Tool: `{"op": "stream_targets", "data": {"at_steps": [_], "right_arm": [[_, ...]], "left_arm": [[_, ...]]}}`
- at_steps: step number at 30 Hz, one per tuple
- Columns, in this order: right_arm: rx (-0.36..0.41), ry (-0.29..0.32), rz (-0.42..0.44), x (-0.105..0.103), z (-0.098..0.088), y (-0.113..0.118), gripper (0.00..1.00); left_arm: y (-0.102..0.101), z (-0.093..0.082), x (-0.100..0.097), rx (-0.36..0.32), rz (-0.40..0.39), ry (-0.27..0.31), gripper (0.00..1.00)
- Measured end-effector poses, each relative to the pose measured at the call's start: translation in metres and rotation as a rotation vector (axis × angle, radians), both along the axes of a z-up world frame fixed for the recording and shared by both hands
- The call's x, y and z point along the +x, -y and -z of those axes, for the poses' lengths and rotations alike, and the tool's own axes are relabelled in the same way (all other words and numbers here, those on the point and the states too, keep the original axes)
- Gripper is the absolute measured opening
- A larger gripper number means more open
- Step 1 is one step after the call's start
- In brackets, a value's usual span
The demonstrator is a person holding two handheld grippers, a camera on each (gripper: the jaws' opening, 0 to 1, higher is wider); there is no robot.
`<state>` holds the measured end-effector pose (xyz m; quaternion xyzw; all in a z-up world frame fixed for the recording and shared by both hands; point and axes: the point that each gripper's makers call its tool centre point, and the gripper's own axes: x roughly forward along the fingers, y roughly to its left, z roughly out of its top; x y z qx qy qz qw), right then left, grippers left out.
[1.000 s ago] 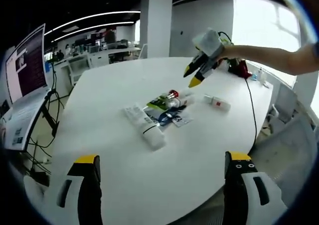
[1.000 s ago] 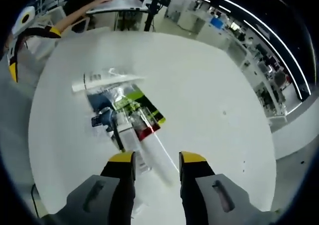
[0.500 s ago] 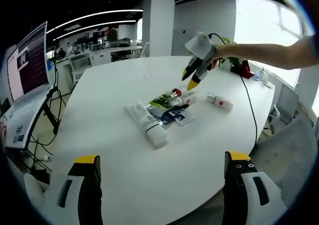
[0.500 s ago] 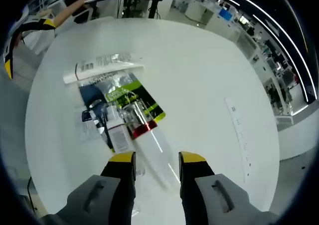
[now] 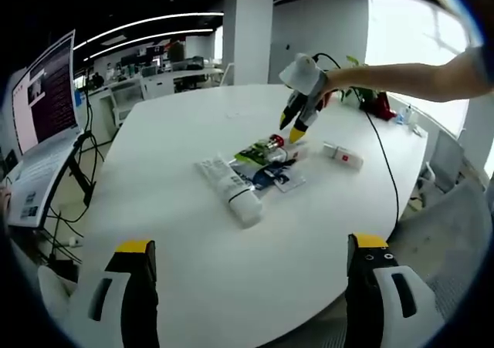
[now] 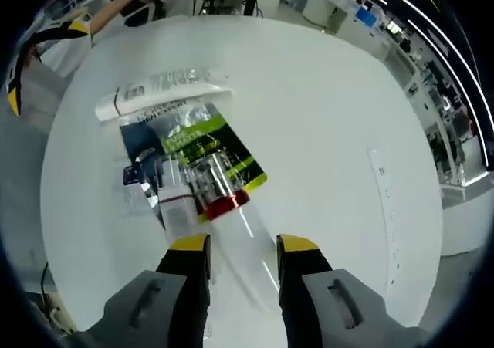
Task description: Arrange the skincare products in the storage area until every visible bottle or jar stands upright without overlapping.
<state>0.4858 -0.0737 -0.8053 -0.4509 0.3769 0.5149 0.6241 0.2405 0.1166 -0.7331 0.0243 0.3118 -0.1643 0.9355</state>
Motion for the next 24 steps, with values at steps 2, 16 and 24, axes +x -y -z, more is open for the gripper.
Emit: {"op": "stream_targets", "data": {"at_steps": [2, 16, 24], "right_arm": [[-0.008, -0.008, -0.003, 0.001, 0.003, 0.0, 0.34], [-0.081, -0.064, -0.059, 0.0, 0.014, 0.003, 0.35], [-0.116, -0.11, -0.097, -0.001, 0.021, 0.002, 0.35]], "left_arm": [[0.0, 0.0, 0.0, 0.001, 0.0, -0.001, 0.98], [-0.004, 0.003, 0.001, 0.004, -0.017, -0.016, 0.98], [-0.005, 0.005, 0.001, 0.01, -0.016, -0.022, 0.97]]}}
